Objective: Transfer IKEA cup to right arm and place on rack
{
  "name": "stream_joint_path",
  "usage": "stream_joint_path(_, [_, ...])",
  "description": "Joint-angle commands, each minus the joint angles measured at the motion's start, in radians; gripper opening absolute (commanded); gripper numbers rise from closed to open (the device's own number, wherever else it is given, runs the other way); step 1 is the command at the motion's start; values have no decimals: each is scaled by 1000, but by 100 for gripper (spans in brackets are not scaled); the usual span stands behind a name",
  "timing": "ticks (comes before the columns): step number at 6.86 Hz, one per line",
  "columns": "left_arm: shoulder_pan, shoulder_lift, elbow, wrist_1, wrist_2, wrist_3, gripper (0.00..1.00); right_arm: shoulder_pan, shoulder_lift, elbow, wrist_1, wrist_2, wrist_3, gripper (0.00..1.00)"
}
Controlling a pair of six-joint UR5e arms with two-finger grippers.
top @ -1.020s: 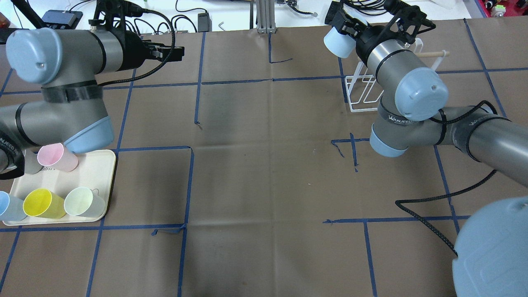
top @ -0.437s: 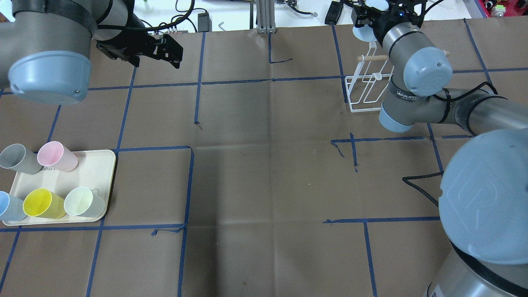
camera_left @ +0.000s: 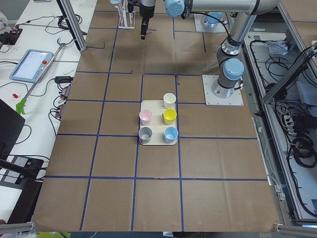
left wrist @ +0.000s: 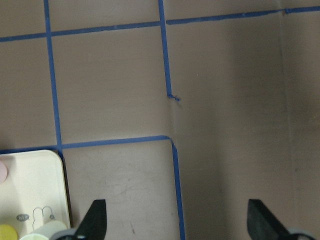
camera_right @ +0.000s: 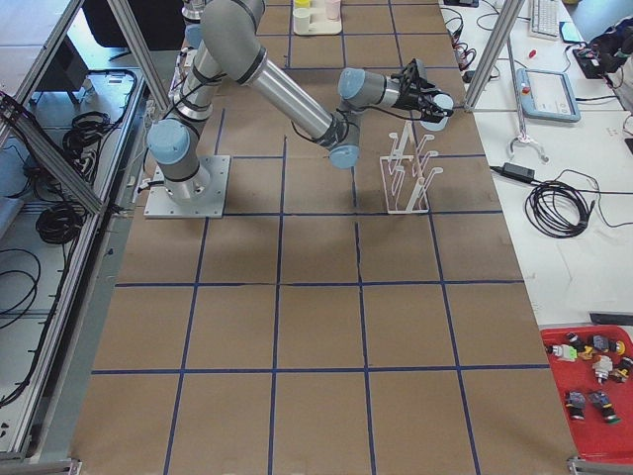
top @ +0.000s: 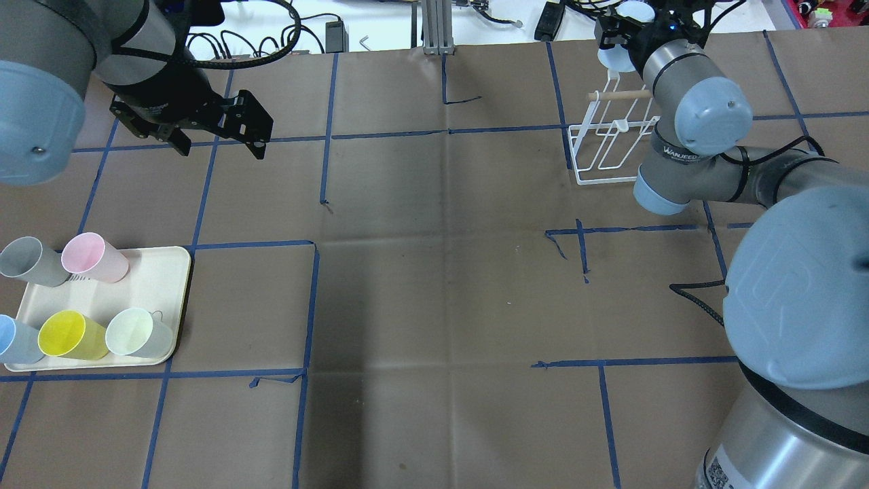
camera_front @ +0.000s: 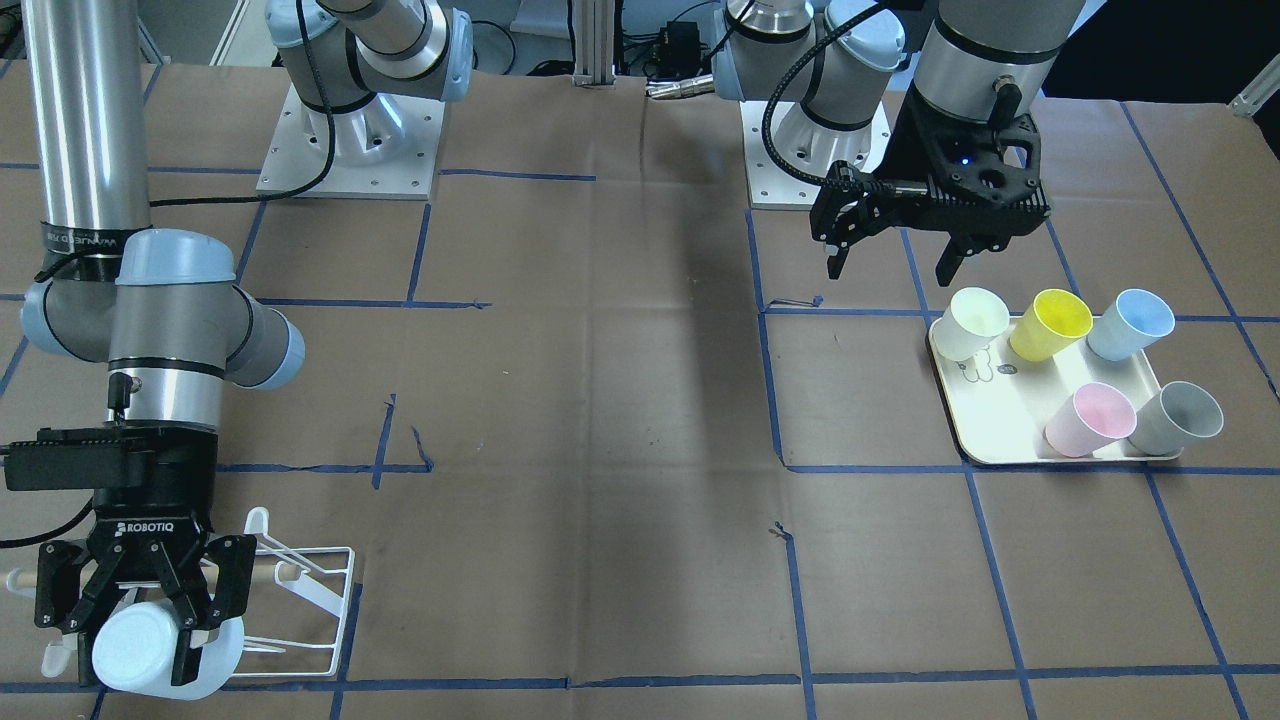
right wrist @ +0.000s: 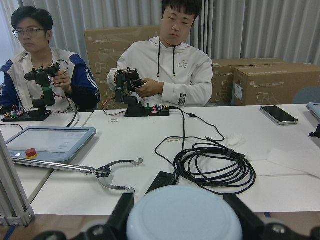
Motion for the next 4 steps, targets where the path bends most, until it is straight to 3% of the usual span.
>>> stream_joint_path(1, [15, 24, -21, -22, 7, 11, 99, -2, 16, 22, -2, 0, -1, 9])
stream_joint_path(2, [79, 38, -48, -25, 1, 32, 99, -1, 17, 34, -2, 0, 0, 10])
stream_joint_path(3, [170, 80, -103, -25, -5, 142, 99, 1, 22, 33, -3, 0, 6, 19])
stream_joint_path(4, [243, 125, -165, -24, -4, 214, 99, 1, 22, 33, -30, -1, 6, 70])
